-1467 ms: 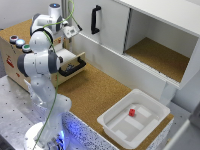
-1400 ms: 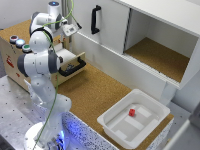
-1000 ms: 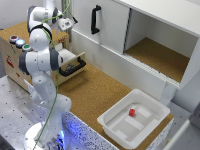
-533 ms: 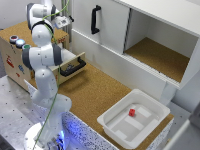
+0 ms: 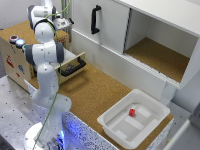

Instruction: Turn the yellow block right

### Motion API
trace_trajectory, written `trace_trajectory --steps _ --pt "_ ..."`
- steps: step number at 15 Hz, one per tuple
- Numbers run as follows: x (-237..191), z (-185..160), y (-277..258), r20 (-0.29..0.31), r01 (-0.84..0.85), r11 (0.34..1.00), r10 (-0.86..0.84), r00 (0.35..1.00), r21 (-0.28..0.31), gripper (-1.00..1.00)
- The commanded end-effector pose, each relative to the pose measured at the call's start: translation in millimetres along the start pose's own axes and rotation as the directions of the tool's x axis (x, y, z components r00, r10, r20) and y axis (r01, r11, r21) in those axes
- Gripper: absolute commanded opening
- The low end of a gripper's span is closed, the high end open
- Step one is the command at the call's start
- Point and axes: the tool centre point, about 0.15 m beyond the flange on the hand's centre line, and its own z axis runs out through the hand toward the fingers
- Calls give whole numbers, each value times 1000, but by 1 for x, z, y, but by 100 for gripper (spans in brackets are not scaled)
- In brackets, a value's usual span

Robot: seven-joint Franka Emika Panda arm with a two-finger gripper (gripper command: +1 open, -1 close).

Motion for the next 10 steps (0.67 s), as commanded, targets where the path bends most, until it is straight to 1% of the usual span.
trace_trajectory --steps 1,5,8,10 --pt "28 -2 11 176 -17 999 10 984 41 -100" --pt "34 1 7 179 -39 998 31 983 41 -100" --pt "40 -3 8 189 -71 997 66 980 20 -100" --pt "38 -16 8 204 -87 996 86 975 -4 -100"
